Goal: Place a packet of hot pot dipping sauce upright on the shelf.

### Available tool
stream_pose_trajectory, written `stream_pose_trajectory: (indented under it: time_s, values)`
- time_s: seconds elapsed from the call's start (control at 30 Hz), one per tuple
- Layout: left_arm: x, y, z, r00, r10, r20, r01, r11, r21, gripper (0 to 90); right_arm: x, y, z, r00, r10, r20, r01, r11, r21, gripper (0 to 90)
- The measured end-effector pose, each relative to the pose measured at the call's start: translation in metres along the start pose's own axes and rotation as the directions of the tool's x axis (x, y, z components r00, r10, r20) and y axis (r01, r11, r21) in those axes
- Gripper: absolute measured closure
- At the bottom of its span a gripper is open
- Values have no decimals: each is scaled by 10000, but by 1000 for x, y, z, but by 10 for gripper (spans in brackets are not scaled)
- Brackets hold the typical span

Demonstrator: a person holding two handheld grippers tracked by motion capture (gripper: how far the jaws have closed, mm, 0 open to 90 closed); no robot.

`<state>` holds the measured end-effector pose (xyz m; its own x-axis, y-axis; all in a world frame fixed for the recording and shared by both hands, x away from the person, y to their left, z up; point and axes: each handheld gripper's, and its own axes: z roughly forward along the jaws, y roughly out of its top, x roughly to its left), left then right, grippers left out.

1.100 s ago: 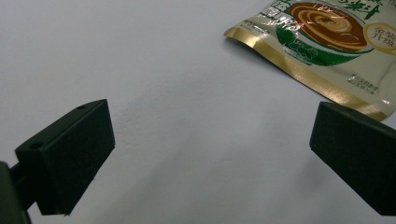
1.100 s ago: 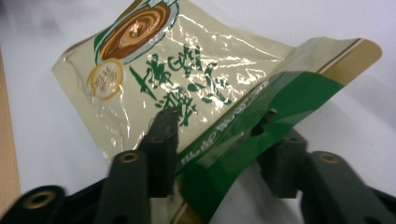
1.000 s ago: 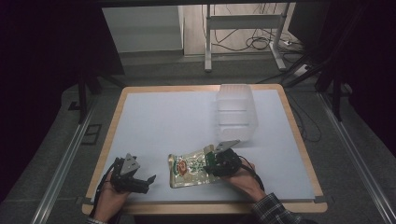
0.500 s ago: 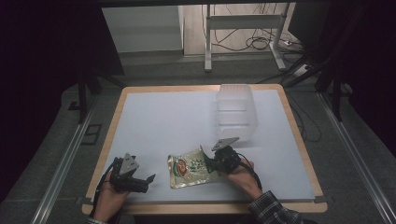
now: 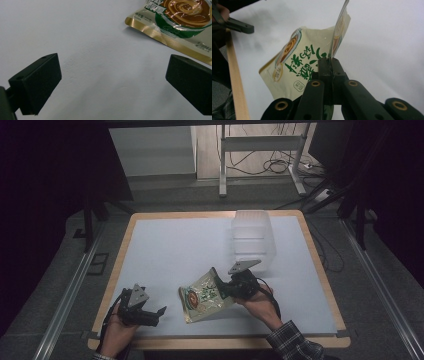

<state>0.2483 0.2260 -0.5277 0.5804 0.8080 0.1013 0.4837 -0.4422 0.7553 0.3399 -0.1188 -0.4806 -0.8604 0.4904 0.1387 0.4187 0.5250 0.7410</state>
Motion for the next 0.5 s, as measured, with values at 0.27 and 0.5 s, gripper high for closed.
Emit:
stream_pose_trajectory:
  time_s: [0.27, 0.5]
  values:
    - [0, 0, -1, 10000, -23, -50, 22, 10000, -96, 1, 2, 19, -12, 9998, -84, -163, 80, 9997, -229, 893]
    - [1, 0, -1, 9999, -67, -78, 65, 9998, -170, 1, 11, 43, -23, 9980, -630, -69, 626, 9973, -383, 893]
